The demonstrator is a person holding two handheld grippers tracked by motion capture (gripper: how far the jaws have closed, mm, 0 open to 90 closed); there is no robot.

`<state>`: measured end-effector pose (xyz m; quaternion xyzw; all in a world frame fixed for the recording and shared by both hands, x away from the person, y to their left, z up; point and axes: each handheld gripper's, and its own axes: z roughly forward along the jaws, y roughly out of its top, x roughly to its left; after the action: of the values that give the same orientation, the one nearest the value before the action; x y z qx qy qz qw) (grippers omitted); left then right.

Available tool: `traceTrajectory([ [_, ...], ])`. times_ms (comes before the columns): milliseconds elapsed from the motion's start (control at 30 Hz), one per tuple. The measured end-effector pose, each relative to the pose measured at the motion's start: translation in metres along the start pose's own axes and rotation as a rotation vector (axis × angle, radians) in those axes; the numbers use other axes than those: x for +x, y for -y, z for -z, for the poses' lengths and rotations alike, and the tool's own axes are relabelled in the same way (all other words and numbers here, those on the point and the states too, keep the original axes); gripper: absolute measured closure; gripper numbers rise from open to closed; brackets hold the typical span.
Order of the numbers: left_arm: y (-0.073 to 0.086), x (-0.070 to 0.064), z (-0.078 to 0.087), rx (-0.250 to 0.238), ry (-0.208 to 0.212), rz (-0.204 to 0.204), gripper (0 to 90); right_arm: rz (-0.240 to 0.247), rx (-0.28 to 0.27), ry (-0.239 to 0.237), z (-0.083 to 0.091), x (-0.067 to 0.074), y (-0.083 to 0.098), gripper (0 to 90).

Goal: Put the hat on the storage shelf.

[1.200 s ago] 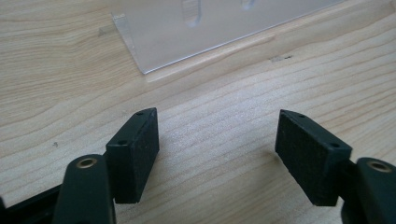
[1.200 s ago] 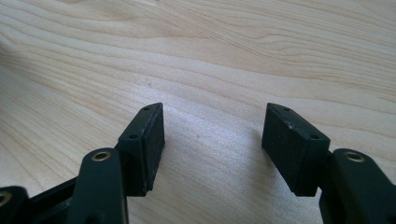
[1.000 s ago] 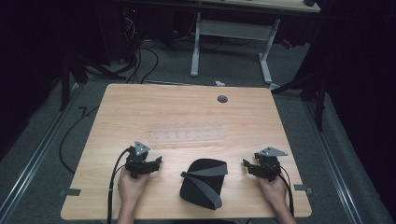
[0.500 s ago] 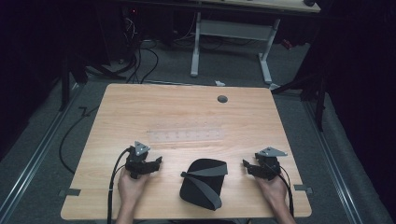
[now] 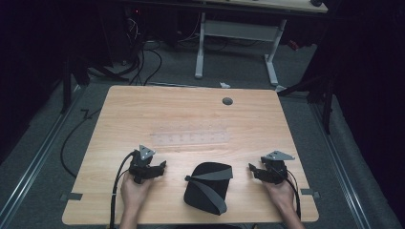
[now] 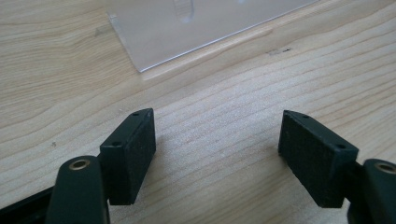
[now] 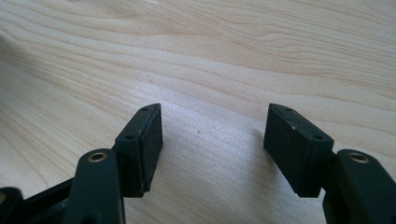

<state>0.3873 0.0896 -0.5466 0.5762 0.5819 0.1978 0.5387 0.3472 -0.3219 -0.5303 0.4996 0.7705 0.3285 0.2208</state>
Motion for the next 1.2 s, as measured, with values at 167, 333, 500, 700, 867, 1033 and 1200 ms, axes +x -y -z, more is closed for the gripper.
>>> traceTrajectory([
  [167,0.0,0.0,0.0,0.0,0.0,0.001,27.8,-0.008,-0.013,0.002,0.003,-0.002,0.002,43.3],
  [333,0.0,0.0,0.0,0.0,0.0,0.002,28.0,-0.045,-0.057,-0.038,0.015,-0.004,0.004,45.2],
  [500,0.0,0.0,0.0,-0.001,0.001,0.004,28.3,-0.027,-0.088,-0.088,0.03,0.002,0.002,45.0],
  [700,-0.001,0.001,0.0,-0.001,0.0,0.006,28.4,0.04,-0.124,-0.202,0.044,0.023,-0.003,41.1],
  [867,0.0,0.0,0.0,-0.001,-0.004,0.001,28.0,0.081,-0.107,-0.29,0.041,0.045,-0.007,37.6],
  [1033,0.0,0.0,0.0,-0.001,-0.003,0.002,28.1,0.103,-0.098,-0.346,0.03,0.061,-0.012,36.9],
  [1200,-0.001,0.001,0.0,-0.001,-0.001,0.008,28.2,0.116,-0.088,-0.397,0.017,0.073,-0.018,37.3],
])
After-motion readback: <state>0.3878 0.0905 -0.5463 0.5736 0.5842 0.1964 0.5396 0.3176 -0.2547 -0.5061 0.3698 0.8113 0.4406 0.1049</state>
